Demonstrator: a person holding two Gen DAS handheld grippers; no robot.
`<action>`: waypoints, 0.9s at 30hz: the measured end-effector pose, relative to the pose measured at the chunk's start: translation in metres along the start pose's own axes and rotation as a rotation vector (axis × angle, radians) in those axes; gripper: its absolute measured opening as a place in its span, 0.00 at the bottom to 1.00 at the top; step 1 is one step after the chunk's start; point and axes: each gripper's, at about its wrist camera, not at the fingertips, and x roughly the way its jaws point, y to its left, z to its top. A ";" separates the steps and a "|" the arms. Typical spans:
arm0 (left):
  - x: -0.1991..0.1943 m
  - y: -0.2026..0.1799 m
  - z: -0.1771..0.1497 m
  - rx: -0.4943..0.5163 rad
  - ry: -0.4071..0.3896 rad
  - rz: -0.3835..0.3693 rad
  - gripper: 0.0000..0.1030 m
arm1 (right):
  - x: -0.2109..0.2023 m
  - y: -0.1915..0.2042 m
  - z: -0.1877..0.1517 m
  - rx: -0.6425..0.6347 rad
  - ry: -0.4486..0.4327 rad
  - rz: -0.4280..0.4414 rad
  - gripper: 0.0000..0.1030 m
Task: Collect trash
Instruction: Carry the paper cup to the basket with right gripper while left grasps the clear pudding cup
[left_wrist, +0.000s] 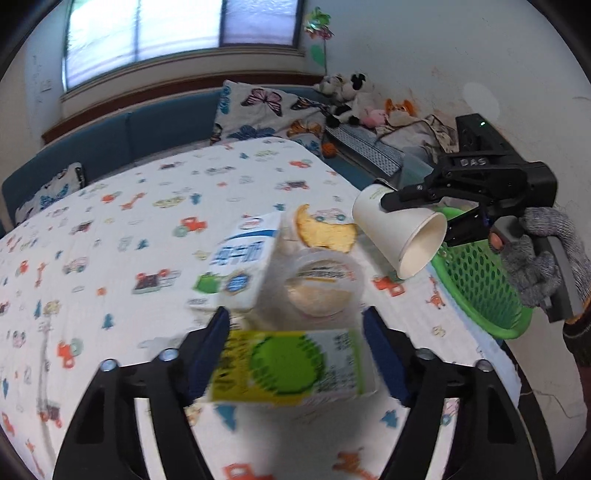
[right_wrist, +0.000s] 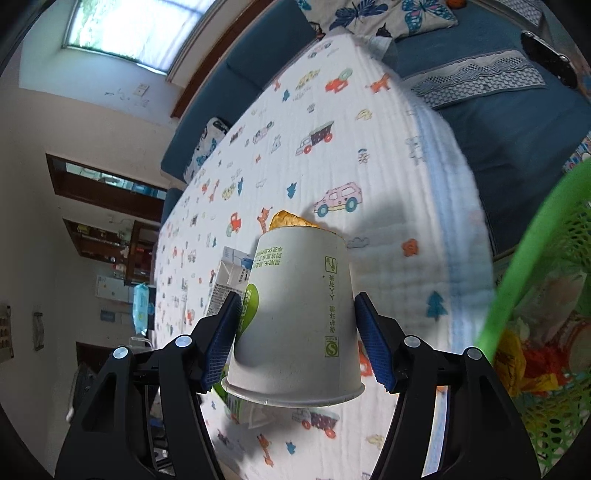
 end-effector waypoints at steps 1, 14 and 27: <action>0.004 -0.005 0.002 0.012 0.000 0.008 0.74 | -0.005 -0.002 -0.002 0.004 -0.009 0.003 0.61; 0.038 -0.038 0.012 0.151 -0.026 0.159 0.81 | -0.057 -0.018 -0.027 0.008 -0.091 -0.008 0.61; 0.047 -0.055 0.008 0.265 -0.063 0.286 0.65 | -0.083 -0.037 -0.048 0.027 -0.128 -0.022 0.61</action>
